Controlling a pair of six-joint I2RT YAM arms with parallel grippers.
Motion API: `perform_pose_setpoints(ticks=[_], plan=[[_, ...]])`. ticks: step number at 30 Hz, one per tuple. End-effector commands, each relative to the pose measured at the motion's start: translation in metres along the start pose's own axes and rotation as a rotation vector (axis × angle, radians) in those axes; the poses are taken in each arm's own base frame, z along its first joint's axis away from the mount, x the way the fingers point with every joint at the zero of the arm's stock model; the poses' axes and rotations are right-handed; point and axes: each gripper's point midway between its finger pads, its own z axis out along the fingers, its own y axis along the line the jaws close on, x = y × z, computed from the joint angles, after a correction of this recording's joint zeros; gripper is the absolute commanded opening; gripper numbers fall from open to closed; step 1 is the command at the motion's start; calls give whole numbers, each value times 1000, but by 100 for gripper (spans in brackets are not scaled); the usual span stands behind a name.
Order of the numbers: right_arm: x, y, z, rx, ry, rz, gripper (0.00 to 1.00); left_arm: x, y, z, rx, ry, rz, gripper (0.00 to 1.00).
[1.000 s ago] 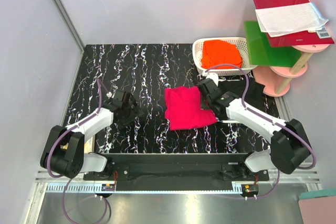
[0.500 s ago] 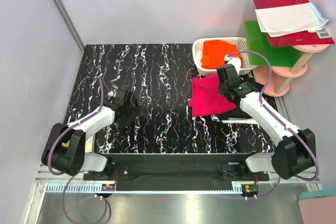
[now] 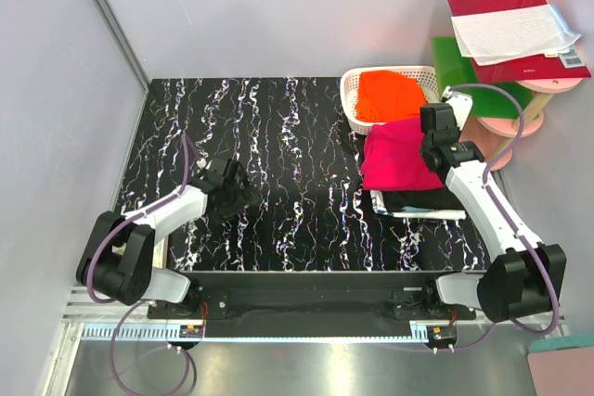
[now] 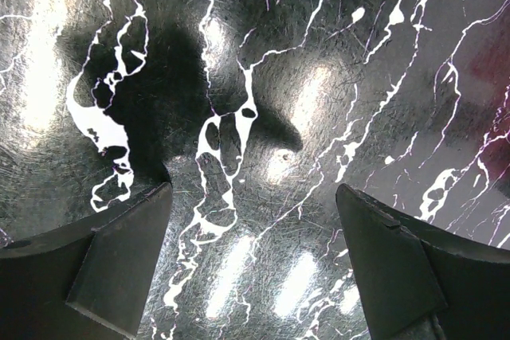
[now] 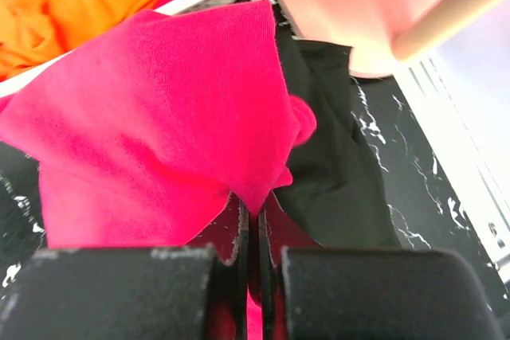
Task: Fold and stack the t-shirts
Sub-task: Put the neatly folded tshirt into the corner of the board with the right arm
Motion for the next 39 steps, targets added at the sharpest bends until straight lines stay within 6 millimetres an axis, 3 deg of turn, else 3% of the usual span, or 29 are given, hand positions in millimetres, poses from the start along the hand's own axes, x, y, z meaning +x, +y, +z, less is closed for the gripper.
perform_pose_setpoints(ticks=[1, 5, 9, 12, 15, 17, 20, 24, 32, 36, 39], plan=[[-2, -25, 8, 136, -19, 52, 0, 13, 7, 8, -28, 42, 9, 92], [38, -34, 30, 194, 81, 55, 0, 12, 1, 9, -19, 47, 16, 92], [96, -47, 53, 255, 226, 49, 2, 12, -15, 8, 9, 57, 44, 92], [117, -55, 67, 276, 285, 72, 1, 12, -31, 6, 36, 56, 78, 92], [122, -55, 76, 261, 317, 125, 1, 14, -46, 4, 58, 57, 108, 91], [119, -52, 78, 247, 313, 131, 1, 14, -59, 1, 83, 52, 124, 91], [98, -51, 73, 233, 263, 141, 0, 14, -80, -4, 117, 45, 161, 91], [56, -61, 58, 247, 143, 136, 0, 15, -101, -6, 140, 49, 190, 91], [7, -70, 29, 228, 5, 193, 0, 30, -107, 10, 104, 97, 224, 91], [3, -87, 33, 305, -14, 191, 0, 35, -113, 16, 101, 109, 241, 91], [21, -93, 50, 381, 39, 157, 1, 39, -120, 17, 108, 116, 261, 91]])
